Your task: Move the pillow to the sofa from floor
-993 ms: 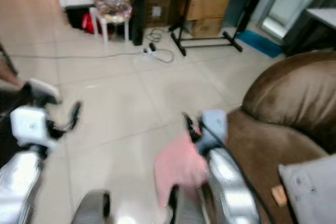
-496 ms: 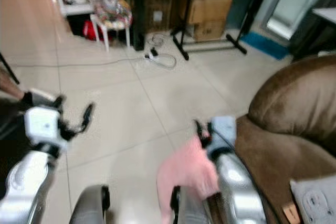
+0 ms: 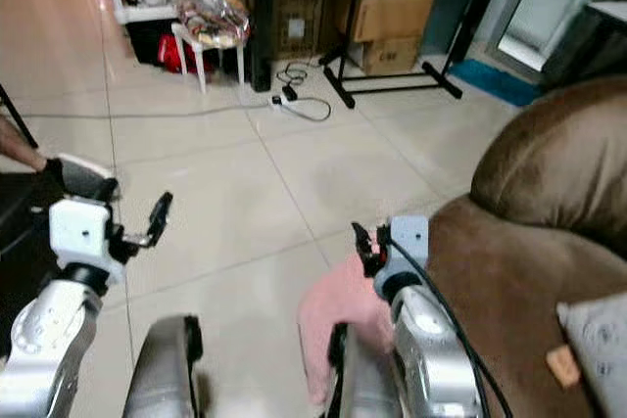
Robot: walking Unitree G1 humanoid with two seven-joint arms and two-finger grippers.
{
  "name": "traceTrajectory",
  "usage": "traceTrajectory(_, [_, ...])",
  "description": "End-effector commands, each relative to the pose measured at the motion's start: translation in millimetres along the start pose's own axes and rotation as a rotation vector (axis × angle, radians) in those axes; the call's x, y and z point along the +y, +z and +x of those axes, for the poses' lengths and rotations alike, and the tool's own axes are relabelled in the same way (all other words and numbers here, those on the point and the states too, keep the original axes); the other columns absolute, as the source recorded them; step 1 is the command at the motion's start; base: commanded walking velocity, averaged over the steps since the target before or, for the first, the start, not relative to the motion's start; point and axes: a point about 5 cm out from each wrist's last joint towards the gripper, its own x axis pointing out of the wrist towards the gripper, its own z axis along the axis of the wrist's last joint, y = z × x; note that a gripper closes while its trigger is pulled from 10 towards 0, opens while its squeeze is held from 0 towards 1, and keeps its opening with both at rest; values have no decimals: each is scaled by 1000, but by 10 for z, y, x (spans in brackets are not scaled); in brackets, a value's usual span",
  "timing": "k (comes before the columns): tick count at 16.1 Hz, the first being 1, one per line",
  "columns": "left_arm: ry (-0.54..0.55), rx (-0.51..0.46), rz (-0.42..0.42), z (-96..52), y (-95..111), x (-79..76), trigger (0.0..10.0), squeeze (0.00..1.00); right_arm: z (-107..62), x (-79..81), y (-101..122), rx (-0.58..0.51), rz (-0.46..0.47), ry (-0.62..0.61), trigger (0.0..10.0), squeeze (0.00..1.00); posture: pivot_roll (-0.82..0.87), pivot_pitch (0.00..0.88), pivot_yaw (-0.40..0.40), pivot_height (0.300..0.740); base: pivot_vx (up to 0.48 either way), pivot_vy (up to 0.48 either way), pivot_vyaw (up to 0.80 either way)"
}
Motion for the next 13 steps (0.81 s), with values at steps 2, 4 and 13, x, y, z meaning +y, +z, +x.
traceTrajectory(2, [-62, 5, 22, 72, 18, -51, 10000, 0, 75, -72, 19, 5, -17, -17, 10000, 0, -10, 0, -51, 465, 0, 0, 0])
traceTrajectory(4, [-69, 10, 25, 89, 10, -48, 10000, 0, 120, -86, 40, 5, -21, -20, 10000, 0, -15, 0, -46, 450, 0, 0, 0])
traceTrajectory(13, [-242, 30, 41, 165, 5, -136, 10000, 0, 391, -33, -9, 52, -36, -14, 10000, 1000, -11, 0, -31, 410, 0, 0, 0])
